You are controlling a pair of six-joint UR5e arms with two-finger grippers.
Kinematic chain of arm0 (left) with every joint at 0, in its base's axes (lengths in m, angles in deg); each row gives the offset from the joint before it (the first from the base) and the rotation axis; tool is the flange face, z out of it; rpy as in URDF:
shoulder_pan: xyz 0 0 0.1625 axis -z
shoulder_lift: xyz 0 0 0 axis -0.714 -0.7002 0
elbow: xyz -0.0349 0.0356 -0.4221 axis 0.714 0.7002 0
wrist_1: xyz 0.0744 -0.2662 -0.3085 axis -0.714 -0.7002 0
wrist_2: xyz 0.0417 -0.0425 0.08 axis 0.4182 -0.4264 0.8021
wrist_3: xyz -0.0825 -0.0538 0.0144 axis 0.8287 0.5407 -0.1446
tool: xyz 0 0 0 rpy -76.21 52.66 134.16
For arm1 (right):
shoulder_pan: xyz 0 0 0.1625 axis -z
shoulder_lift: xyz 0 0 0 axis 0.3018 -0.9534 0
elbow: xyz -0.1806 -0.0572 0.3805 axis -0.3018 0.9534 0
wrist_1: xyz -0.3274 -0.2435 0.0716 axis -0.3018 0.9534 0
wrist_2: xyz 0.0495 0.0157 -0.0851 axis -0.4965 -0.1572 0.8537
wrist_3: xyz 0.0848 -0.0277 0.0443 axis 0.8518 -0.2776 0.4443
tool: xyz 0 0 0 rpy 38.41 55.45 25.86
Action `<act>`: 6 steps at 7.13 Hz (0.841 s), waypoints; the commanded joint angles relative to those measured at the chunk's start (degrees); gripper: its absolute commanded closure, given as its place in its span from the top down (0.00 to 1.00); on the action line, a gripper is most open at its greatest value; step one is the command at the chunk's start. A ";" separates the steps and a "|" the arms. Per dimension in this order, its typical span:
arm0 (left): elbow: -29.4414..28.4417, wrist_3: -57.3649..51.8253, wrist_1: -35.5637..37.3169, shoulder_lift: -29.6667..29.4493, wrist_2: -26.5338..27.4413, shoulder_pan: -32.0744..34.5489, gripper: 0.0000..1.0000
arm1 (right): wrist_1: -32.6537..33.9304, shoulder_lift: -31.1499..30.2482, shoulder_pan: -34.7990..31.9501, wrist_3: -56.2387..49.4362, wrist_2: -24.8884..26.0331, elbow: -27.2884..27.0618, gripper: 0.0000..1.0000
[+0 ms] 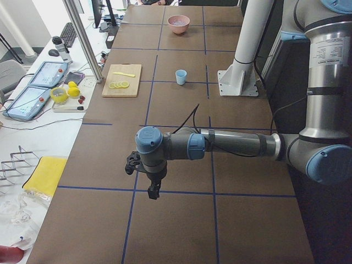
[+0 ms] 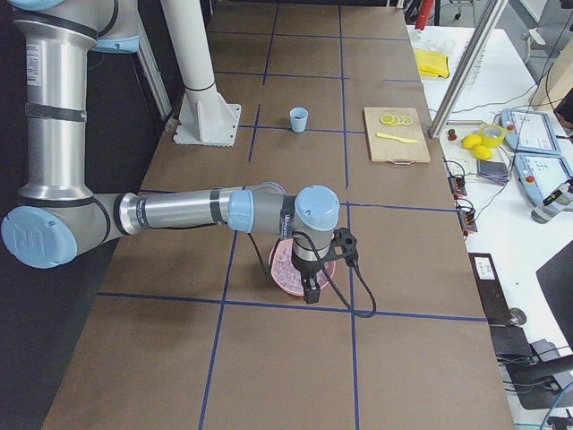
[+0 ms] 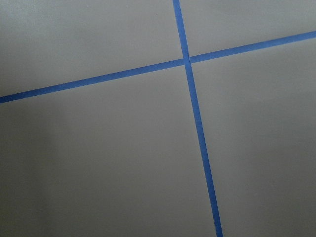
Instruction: Put ice and strawberries in cup
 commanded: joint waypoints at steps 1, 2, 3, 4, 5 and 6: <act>0.17 0.00 0.03 0.00 -0.05 0.00 1.00 | 0.00 0.00 0.00 0.03 0.00 -0.09 0.99; 0.17 0.00 0.03 0.00 -0.05 0.00 1.00 | 0.00 0.00 0.00 0.03 0.00 -0.09 0.99; 0.17 0.00 0.03 0.17 -0.05 0.00 1.00 | 0.00 0.00 0.00 0.03 0.00 -0.09 0.99; 0.61 0.00 0.03 0.61 -0.05 0.00 1.00 | 0.00 0.00 0.00 0.03 0.00 -0.09 0.99; 0.61 0.00 0.03 0.62 -0.05 0.00 1.00 | 0.00 0.00 0.00 0.03 0.00 -0.09 0.99; 0.61 0.00 0.03 0.62 0.03 0.00 1.00 | 0.00 0.00 0.00 0.03 0.00 -0.09 0.99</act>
